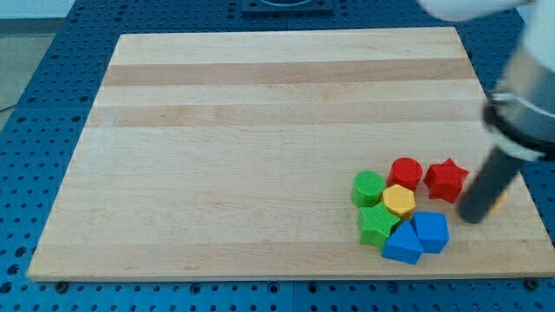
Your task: Move the blue triangle diagonally to the top left of the green circle
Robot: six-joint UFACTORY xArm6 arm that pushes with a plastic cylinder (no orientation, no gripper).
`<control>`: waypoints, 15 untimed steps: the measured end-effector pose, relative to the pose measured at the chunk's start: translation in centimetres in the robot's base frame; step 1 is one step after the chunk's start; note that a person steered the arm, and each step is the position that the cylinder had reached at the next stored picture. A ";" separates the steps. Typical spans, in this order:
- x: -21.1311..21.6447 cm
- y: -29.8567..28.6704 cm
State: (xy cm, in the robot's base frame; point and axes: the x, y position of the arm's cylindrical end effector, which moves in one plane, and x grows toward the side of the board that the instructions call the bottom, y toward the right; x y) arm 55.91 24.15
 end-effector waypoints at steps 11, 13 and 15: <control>-5.3 -38.6; 3.5 -38.5; -2.0 -32.0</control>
State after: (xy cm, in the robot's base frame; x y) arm 53.88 -7.82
